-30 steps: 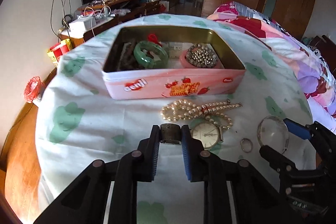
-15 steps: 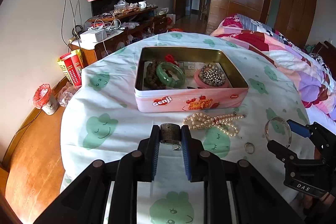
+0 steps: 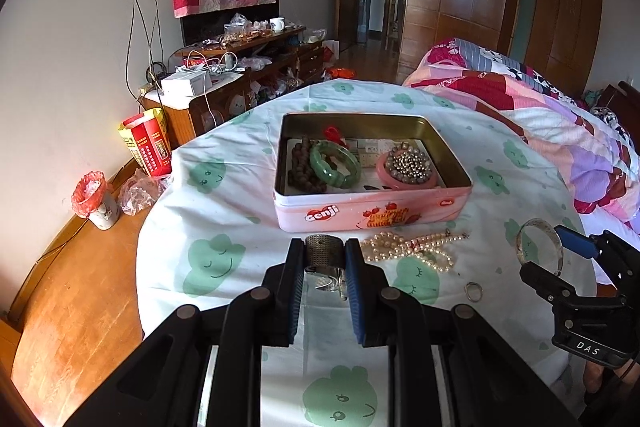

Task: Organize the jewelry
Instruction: 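Carry the silver bangle and wristwatch over the tin, then release the silver bangle and wristwatch into the tin by opening both tools, then grasp the small silver ring with the right tool, then grasp the pearl necklace with the left tool while the right tool holds the ring, then lift the pearl necklace and ring and carry both over the tin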

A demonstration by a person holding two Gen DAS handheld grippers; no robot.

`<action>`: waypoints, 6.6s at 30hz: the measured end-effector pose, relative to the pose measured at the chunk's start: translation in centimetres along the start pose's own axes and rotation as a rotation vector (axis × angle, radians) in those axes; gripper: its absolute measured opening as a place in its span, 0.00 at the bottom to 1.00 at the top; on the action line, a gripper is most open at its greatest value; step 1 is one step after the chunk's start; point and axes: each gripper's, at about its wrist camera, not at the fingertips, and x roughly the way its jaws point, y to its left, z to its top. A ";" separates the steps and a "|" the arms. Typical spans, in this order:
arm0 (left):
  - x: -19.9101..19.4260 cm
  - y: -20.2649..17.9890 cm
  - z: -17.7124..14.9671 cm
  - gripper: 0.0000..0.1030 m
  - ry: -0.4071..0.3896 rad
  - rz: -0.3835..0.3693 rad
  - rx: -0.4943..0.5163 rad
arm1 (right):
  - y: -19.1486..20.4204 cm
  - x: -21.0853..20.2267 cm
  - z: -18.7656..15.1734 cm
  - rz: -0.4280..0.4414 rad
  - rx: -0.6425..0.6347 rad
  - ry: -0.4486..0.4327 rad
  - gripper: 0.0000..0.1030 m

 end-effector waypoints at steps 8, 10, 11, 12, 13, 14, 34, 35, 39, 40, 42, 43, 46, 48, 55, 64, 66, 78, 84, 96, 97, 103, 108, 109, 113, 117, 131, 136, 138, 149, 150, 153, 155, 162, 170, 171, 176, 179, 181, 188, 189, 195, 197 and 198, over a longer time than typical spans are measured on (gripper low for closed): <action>-0.6 -0.2 0.5 0.19 -0.014 -0.010 0.005 | 0.2 -0.3 0.5 -0.003 -0.008 -0.014 0.68; -0.8 -0.4 0.8 0.19 -0.020 -0.012 0.009 | 0.2 -0.5 0.6 -0.002 -0.010 -0.019 0.68; -0.9 -0.4 0.8 0.19 -0.023 -0.013 0.011 | 0.3 -0.6 0.6 -0.001 -0.011 -0.020 0.68; -1.0 -0.4 1.0 0.19 -0.024 -0.014 0.012 | 0.3 -0.6 0.7 -0.001 -0.013 -0.022 0.68; -1.1 -0.5 1.1 0.19 -0.025 -0.016 0.015 | 0.3 -0.7 0.8 -0.003 -0.013 -0.026 0.68; -1.1 -0.6 1.2 0.19 -0.025 -0.016 0.022 | 0.2 -0.7 0.9 -0.002 -0.012 -0.029 0.68; -1.7 -0.4 4.7 0.20 -0.073 0.001 0.041 | -0.3 -0.9 4.1 -0.019 -0.038 -0.082 0.68; -1.6 -0.4 4.8 0.20 -0.072 0.004 0.044 | -0.3 -0.8 4.3 -0.019 -0.039 -0.083 0.68; -1.3 -0.2 5.5 0.20 -0.071 0.012 0.049 | -0.2 -0.7 5.1 -0.018 -0.051 -0.096 0.68; -1.3 -0.2 5.6 0.20 -0.073 0.015 0.052 | -0.2 -0.6 5.4 -0.019 -0.054 -0.099 0.68; -1.2 -0.3 6.0 0.20 -0.076 0.019 0.060 | -0.1 -0.5 5.8 -0.019 -0.059 -0.103 0.68; -1.1 -0.3 6.2 0.20 -0.077 0.021 0.062 | -0.1 -0.4 6.0 -0.020 -0.061 -0.105 0.68; -0.9 -0.5 6.9 0.20 -0.081 0.025 0.074 | 0.0 -0.2 6.6 -0.021 -0.068 -0.111 0.68; -0.7 -0.5 7.3 0.20 -0.079 0.021 0.077 | 0.0 -0.1 6.9 -0.019 -0.072 -0.112 0.68; 0.8 -0.5 8.7 0.20 -0.067 0.026 0.081 | 0.0 0.5 8.5 -0.021 -0.086 -0.125 0.68; 2.3 -0.5 10.5 0.20 -0.068 0.049 0.101 | 0.4 1.6 10.1 -0.021 -0.101 -0.133 0.68; 2.7 -0.4 11.0 0.20 -0.067 0.054 0.103 | 0.4 1.9 10.4 -0.019 -0.101 -0.134 0.68; 5.9 -1.0 12.5 0.20 -0.037 0.065 0.108 | 0.8 4.5 12.0 -0.026 -0.115 -0.122 0.68; 8.2 -1.0 12.2 0.20 -0.003 0.063 0.102 | 1.5 6.9 12.3 -0.026 -0.137 -0.090 0.68; 10.9 -1.3 10.6 0.65 0.035 0.157 0.151 | 1.7 10.8 11.5 0.004 -0.140 0.008 0.69; 10.6 -1.2 10.4 0.75 0.016 0.174 0.149 | 1.7 10.6 11.3 -0.009 -0.145 0.008 0.72; 7.5 0.0 7.6 0.76 -0.008 0.196 0.115 | 1.0 7.9 9.8 -0.026 -0.109 0.002 0.75; 5.5 1.0 3.5 0.76 0.022 0.183 0.033 | -0.2 4.3 6.8 -0.014 -0.062 -0.002 0.75; 5.4 1.0 2.8 0.76 0.033 0.172 0.026 | -0.2 4.0 6.2 -0.009 -0.059 0.001 0.75; 5.8 0.3 0.0 0.76 0.101 0.169 0.029 | 0.4 3.0 3.3 0.002 -0.062 0.035 0.75; 6.5 0.4 -1.4 0.76 0.145 0.163 0.001 | 0.8 3.0 1.6 0.029 -0.047 0.069 0.67; 6.4 0.6 -1.9 0.76 0.148 0.145 -0.027 | 3.3 4.5 -1.2 0.091 -0.095 0.144 0.35; 6.5 -0.3 -1.3 0.77 0.155 0.116 -0.024 | 3.3 4.7 -1.1 0.120 -0.088 0.144 0.20; 6.6 -0.7 -1.0 0.76 0.155 0.104 -0.027 | 3.3 4.6 -1.1 0.126 -0.086 0.143 0.20; 7.9 -4.9 0.5 0.76 0.179 0.031 -0.005 | -2.0 3.6 -0.5 -0.021 0.006 0.102 0.20; 8.1 -5.4 0.6 0.76 0.181 0.029 0.002 | -2.6 3.5 -0.6 -0.032 0.017 0.099 0.20; 9.0 -6.3 1.0 0.76 0.195 0.028 0.013 | -3.9 3.1 -0.6 -0.050 0.047 0.088 0.20; 9.7 -6.8 1.1 0.76 0.211 0.031 0.021 | -4.3 2.9 -0.7 -0.051 0.058 0.085 0.20; 11.0 -7.3 0.8 0.78 0.237 0.031 0.036 | -4.5 2.7 -0.4 -0.037 0.066 0.065 0.20; 10.2 -7.0 -0.7 0.62 0.230 0.015 0.085 | -4.2 3.0 -0.7 -0.022 0.064 0.074 0.20; 9.9 -6.9 -0.8 0.59 0.223 -0.012 0.081 | -4.2 3.0 -0.8 -0.020 0.063 0.075 0.20; 8.7 -6.7 -1.0 0.21 0.210 -0.028 0.119 | -4.1 2.9 -0.7 -0.018 0.062 0.069 0.20; 8.3 -6.2 -1.1 0.14 0.208 -0.044 0.122 | -4.1 2.8 -0.8 -0.015 0.061 0.067 0.20; 8.1 -5.6 -1.3 0.14 0.208 -0.056 0.106 | -4.0 2.8 -0.8 -0.014 0.060 0.065 0.20; 6.3 -3.5 -1.2 0.11 0.170 -0.060 0.065 | -3.7 2.4 -0.6 -0.005 0.058 0.050 0.20; 6.0 -3.3 -1.2 0.11 0.161 -0.057 0.066 | -3.6 2.3 -0.5 -0.004 0.056 0.048 0.20; 4.3 -2.6 -0.7 0.11 0.116 -0.045 0.075 | -2.9 1.5 0.0 0.003 0.041 0.025 0.20; 4.0 -2.3 -0.5 0.11 0.108 -0.052 0.068 | -2.7 1.3 0.2 0.006 0.038 0.018 0.20; 3.8 -2.2 -0.3 0.11 0.103 -0.053 0.064 | -2.6 1.3 0.3 0.006 0.036 0.015 0.20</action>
